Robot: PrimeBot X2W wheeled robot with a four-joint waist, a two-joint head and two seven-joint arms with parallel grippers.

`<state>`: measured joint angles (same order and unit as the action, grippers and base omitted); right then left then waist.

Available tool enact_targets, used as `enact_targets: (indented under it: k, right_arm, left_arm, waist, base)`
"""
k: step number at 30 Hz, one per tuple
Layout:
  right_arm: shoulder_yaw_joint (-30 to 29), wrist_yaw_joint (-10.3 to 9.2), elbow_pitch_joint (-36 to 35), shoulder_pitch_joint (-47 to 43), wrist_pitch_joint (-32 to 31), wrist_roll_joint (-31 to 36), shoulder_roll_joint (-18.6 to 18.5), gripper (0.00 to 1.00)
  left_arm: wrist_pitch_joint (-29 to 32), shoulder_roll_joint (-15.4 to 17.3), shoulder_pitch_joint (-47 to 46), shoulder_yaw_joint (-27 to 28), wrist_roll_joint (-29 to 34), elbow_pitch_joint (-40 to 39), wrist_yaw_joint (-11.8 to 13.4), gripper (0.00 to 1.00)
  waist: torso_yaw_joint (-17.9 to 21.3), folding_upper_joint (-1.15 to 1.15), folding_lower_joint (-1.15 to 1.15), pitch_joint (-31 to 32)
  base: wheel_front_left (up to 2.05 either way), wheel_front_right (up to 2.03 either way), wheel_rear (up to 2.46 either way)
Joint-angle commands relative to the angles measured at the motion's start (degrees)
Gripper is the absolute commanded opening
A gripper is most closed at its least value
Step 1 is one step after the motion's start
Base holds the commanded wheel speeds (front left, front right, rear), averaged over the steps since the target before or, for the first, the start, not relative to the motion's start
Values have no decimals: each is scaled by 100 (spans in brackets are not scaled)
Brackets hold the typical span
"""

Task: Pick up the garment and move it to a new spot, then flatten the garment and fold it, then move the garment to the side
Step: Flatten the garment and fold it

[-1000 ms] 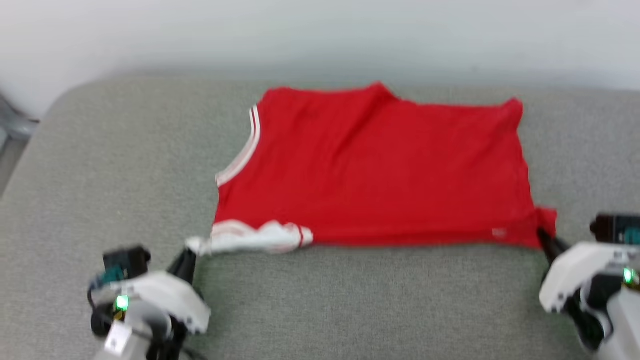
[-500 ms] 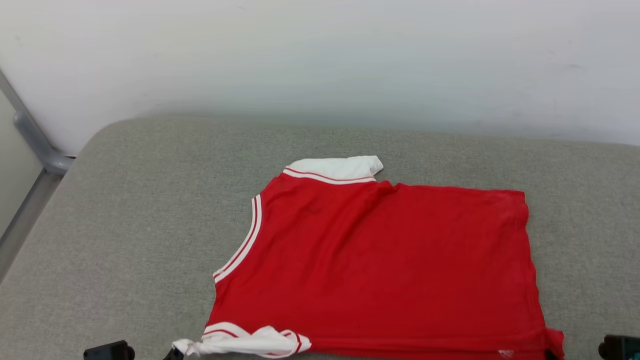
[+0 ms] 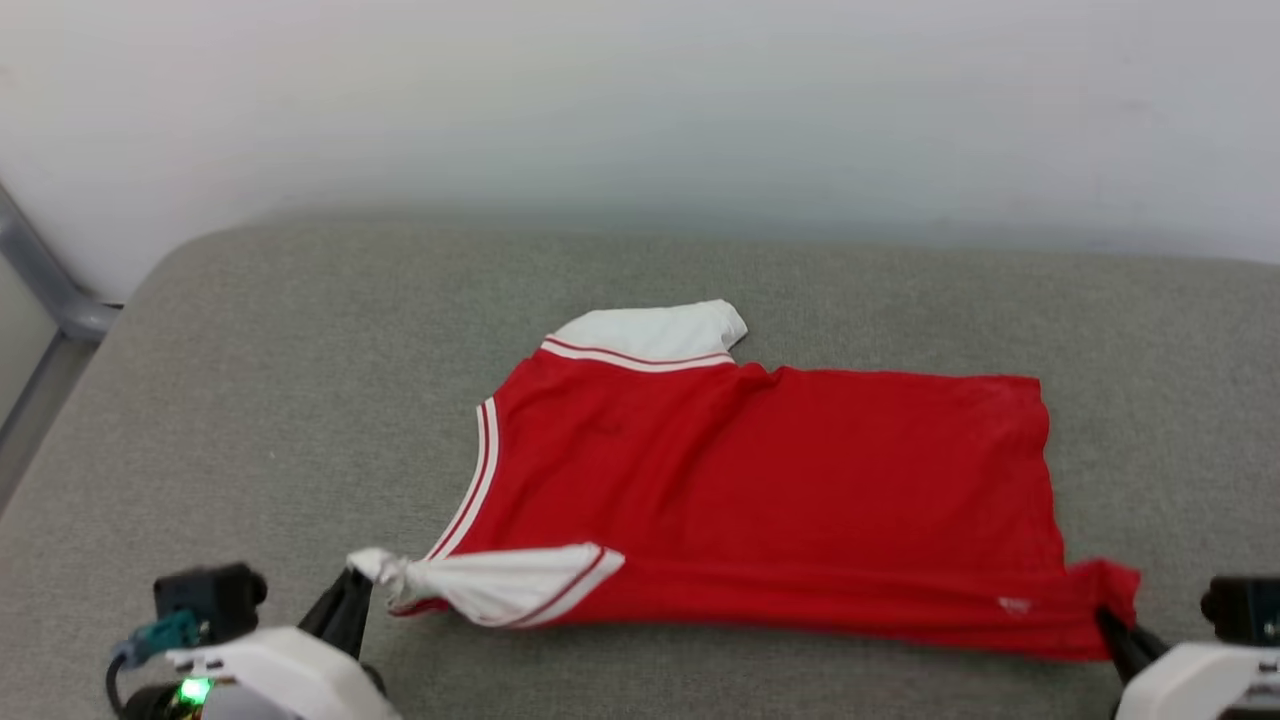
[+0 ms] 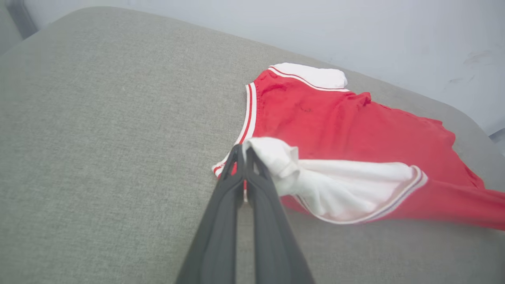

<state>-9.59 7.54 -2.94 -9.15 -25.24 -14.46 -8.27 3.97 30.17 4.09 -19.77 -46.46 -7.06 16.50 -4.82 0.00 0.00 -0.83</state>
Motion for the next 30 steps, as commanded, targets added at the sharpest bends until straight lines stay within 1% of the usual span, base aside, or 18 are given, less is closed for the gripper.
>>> enact_targets:
  k: [1, 4, 5, 6, 7, 9, 10, 15, 16, 17, 18, 19, 20, 21, 22, 23, 27, 30]
  right_arm:
    - [47, -10, 18, 228, -30, 35, -58, 0]
    - [184, -9, 178, 673, -29, 107, -167, 0]
    - [247, -9, 285, 798, -23, 117, -194, 3]
    - [305, -9, 378, 911, -20, 113, -213, 9]
    - [351, -9, 475, 1052, 13, 106, -238, 12]
    - [431, -9, 714, 1272, 37, 141, -306, 6]
    - [471, -9, 837, 1374, 62, 105, -293, 1]
    - [619, -9, 1512, 1701, 285, 90, -363, 0]
    - [644, -9, 1647, 1745, 335, 88, -363, 9]
    - [644, -9, 1647, 1745, 335, 88, -363, 9]
    - [668, -9, 1768, 1779, 407, 64, -357, 35]
    - [696, -9, 1865, 1800, 474, 60, -361, 75]
    - [709, -10, 1951, 1821, 562, 38, -349, 100]
    - [740, -10, 1990, 1859, 684, -10, -332, 100]
    - [760, -9, 2001, 1890, 844, -49, -318, 100]
    - [769, -10, 1983, 1918, 1058, -77, -322, 100]
    - [722, -9, 1838, 1909, 1937, -175, -286, 100]
    - [645, -9, 1732, 1756, 2356, -121, -224, 100]
  left_arm:
    - [-25, -47, -250, -20, 80, 108, -52, 0]
    - [-66, -205, -710, -116, 100, 412, -194, 0]
    - [-76, -256, -848, -142, 111, 550, -253, 0]
    - [-106, -320, -983, -155, 104, 678, -298, 0]
    - [-137, -364, -1117, -182, 118, 810, -358, 0]
    - [-206, -495, -1386, -224, 90, 1110, -501, 0]
    - [-245, -552, -1506, -251, 85, 1265, -568, 0]
    - [-308, -821, -1954, -396, 1, 2117, -916, 0]
    - [-329, -870, -2031, -415, -18, 2283, -987, 0]
    - [-329, -870, -2031, -415, -18, 2283, -987, 0]
    - [-323, -917, -2090, -457, -32, 2422, -1062, 0]
    - [-316, -954, -2130, -473, -65, 2559, -1105, 0]
    - [-337, -995, -2177, -468, -81, 2681, -1145, 1]
    - [-375, -1017, -2222, -470, -84, 2765, -1169, 34]
    - [-413, -1028, -2256, -461, -75, 2843, -1179, 70]
    - [-463, -1040, -2276, -445, -69, 2897, -1167, 100]
    - [-657, -963, -2242, -318, -42, 2959, -1082, 100]
    - [-599, -815, -2094, -255, -62, 2886, -992, 100]
  waist:
    - [70, 0, 0, -176]
    - [115, 0, 0, -467]
    - [128, 0, 0, -541]
    - [139, 0, 0, -649]
    - [144, 0, 0, -738]
    - [149, 0, 0, -914]
    - [150, 0, 0, -981]
    - [154, 0, 0, -1212]
    - [160, 0, 0, -1239]
    - [160, 0, 0, -1239]
    - [166, 0, 0, -1256]
    - [172, 0, 0, -1266]
    - [179, 0, 0, -1274]
    - [186, 0, 0, -1277]
    - [190, 0, 0, -1269]
    - [190, 0, 0, -1253]
    - [199, 0, 0, -1099]
    - [197, 0, 0, -923]
  base:
    - [0, 0, 0]
    - [0, 0, 0]
    - [0, 0, 0]
    - [0, 0, 0]
    - [0, 0, 0]
    - [0, 0, 0]
    - [0, 0, 0]
    - [0, 0, 0]
    - [0, 0, 0]
    - [0, 0, 0]
    - [0, 0, 0]
    - [0, 0, 0]
    - [0, 0, 0]
    - [0, 0, 0]
    - [0, 0, 0]
    - [0, 0, 0]
    - [0, 0, 0]
    - [0, 0, 0]
